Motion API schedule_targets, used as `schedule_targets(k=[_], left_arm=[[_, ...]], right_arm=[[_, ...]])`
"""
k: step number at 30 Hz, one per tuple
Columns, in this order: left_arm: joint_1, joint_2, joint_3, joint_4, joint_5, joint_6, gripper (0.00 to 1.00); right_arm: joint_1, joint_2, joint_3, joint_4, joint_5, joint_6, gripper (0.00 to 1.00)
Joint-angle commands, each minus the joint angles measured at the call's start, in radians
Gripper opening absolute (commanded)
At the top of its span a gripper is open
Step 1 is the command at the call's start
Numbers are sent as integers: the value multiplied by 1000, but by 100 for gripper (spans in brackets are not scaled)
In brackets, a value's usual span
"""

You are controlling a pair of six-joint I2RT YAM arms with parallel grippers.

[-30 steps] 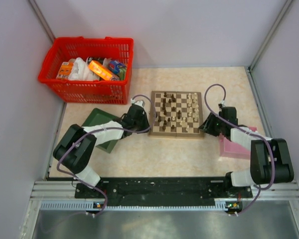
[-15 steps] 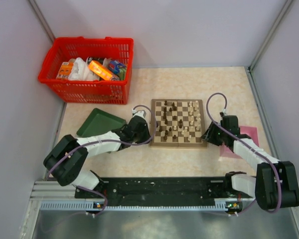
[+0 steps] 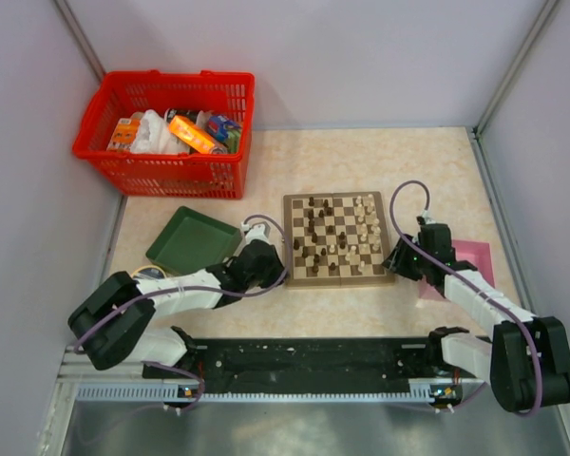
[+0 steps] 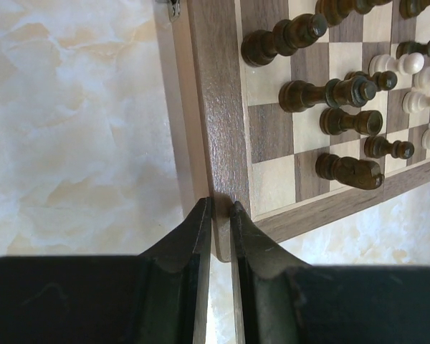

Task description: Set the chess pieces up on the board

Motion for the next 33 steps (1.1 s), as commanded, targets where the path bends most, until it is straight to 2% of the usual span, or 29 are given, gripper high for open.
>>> schedule_targets(k=[1, 10, 16, 19, 24, 27, 31, 33], left_arm=[[-98, 34, -76, 16, 268, -96, 19], [-113, 8, -67, -15, 232, -88, 20], [-113, -24, -29, -88, 170, -64, 25], [-113, -62, 0, -177, 117, -46, 33], [-112, -137, 58, -331, -70, -21, 48], [-104, -168, 74, -368, -127, -1, 55], [-92, -205, 103, -382, -176, 17, 59], [-87, -225, 129, -380, -205, 45, 65]], right_arm=[[84, 35, -31, -99, -206, 43, 39], [87, 87, 21, -84, -168, 34, 41], [87, 13, 80, -142, -56, 32, 45], [87, 3, 122, -174, -6, 25, 49], [87, -11, 177, -234, 59, 11, 52], [86, -39, 200, -265, 102, 11, 52], [87, -86, 264, -320, 143, 0, 53], [87, -115, 303, -357, 166, -7, 54]])
